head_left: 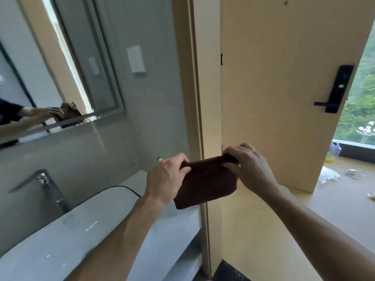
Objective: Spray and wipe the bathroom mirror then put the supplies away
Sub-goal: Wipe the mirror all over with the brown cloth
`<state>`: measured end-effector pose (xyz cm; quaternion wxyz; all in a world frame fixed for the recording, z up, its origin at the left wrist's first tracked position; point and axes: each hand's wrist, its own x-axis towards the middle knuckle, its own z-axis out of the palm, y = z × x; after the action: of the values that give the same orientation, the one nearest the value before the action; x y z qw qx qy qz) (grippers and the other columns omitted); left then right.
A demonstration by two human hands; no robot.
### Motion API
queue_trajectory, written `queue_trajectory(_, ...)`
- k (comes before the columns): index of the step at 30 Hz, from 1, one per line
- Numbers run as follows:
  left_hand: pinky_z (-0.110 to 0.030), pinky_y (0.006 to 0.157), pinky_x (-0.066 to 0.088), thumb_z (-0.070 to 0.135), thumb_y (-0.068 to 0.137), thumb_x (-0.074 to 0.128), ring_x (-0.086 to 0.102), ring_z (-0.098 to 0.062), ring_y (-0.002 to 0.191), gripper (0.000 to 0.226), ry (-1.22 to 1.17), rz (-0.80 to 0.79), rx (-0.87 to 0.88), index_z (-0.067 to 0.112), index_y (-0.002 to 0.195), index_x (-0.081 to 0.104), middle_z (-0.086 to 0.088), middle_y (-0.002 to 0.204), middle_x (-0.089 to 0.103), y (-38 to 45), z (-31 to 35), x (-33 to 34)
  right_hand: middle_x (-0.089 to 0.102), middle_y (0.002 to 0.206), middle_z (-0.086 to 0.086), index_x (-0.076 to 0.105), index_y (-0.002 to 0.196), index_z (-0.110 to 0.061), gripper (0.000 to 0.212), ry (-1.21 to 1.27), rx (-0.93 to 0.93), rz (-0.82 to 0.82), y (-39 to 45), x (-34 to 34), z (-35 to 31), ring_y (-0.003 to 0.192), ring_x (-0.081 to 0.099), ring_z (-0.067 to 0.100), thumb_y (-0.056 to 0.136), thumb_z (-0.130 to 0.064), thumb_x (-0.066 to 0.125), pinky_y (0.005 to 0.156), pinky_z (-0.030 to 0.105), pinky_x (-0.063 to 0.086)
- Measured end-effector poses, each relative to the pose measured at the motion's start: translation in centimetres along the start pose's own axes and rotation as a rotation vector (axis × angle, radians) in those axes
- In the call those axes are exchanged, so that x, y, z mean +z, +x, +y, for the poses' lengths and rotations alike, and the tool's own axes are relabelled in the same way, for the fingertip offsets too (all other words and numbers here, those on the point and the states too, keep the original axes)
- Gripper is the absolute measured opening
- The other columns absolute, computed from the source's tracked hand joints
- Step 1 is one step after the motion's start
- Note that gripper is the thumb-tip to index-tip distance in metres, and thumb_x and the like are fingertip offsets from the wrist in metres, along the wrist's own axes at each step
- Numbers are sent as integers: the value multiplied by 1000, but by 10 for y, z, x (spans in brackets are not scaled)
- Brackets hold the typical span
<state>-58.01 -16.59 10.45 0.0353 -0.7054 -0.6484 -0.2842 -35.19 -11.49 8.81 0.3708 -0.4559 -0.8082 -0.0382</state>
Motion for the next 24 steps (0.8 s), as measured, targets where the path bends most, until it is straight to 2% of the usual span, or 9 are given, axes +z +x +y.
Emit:
queue_trajectory(2, -32, 67, 43, 34, 97, 59, 65, -20, 91, 9, 38, 21, -45, 26, 100, 61, 7, 92, 70, 18, -8, -58, 64, 98, -9, 68, 100, -24, 13, 1, -66, 14, 45, -17, -34, 102, 52, 17, 91, -32, 65, 72, 33, 50)
queue_trajectory(4, -33, 72, 45, 34, 97, 58, 64, -21, 95, 9, 110, 58, -87, 28, 103, 61, 7, 96, 69, 31, -20, -110, 56, 100, -4, 70, 99, -23, 15, 8, -125, 18, 86, -26, -70, 101, 50, 19, 89, -33, 68, 70, 34, 50)
queue_trajectory(8, -34, 73, 45, 31, 99, 57, 62, -19, 99, 10, 236, 136, -135, 28, 107, 61, 8, 100, 68, 40, -57, -197, 45, 94, -2, 71, 91, -21, 16, -20, -242, 62, 153, -24, -144, 94, 50, 21, 84, -36, 73, 60, 29, 39)
queue_trajectory(12, -36, 75, 46, 35, 99, 57, 63, -21, 100, 13, 406, 299, -234, 30, 109, 62, 6, 104, 68, 33, -98, -262, 58, 82, 0, 71, 85, -21, 14, -45, -311, 118, 201, -7, -228, 86, 58, 23, 87, -35, 71, 54, 29, 37)
queue_trajectory(14, -36, 73, 49, 34, 96, 61, 61, -20, 98, 13, 485, 373, -243, 27, 106, 66, 7, 103, 65, 25, -124, -287, 67, 86, -1, 68, 91, -23, 16, -79, -319, 95, 219, 2, -270, 87, 63, 25, 95, -36, 59, 58, 30, 36)
queue_trajectory(16, -36, 66, 48, 31, 88, 73, 58, -21, 87, 13, 626, 456, -224, 23, 97, 73, 4, 94, 62, 19, -151, -310, 71, 92, 0, 65, 96, -23, 20, -63, -304, 49, 238, 13, -310, 88, 67, 28, 99, -35, 49, 63, 31, 37)
queue_trajectory(19, -36, 61, 49, 31, 84, 78, 59, -23, 73, 11, 757, 501, -276, 21, 88, 76, 1, 88, 57, 11, -185, -345, 71, 88, 1, 66, 93, -24, 14, 153, -231, 39, 264, 35, -368, 79, 65, 28, 95, -27, 53, 62, 30, 40)
queue_trajectory(22, -34, 67, 50, 38, 97, 59, 67, -25, 88, 19, 809, 476, -404, 24, 98, 73, 2, 99, 62, 15, -217, -381, 70, 77, -2, 64, 89, -25, 13, 519, -128, -32, 290, 63, -425, 69, 67, 23, 84, -20, 53, 63, 33, 56)
queue_trajectory(24, -33, 69, 47, 40, 99, 54, 68, -24, 94, 22, 884, 465, -460, 27, 100, 72, 1, 99, 69, 25, -239, -405, 69, 72, -1, 62, 86, -25, 16, 687, -85, -34, 309, 77, -458, 66, 67, 21, 80, -17, 50, 59, 35, 58)
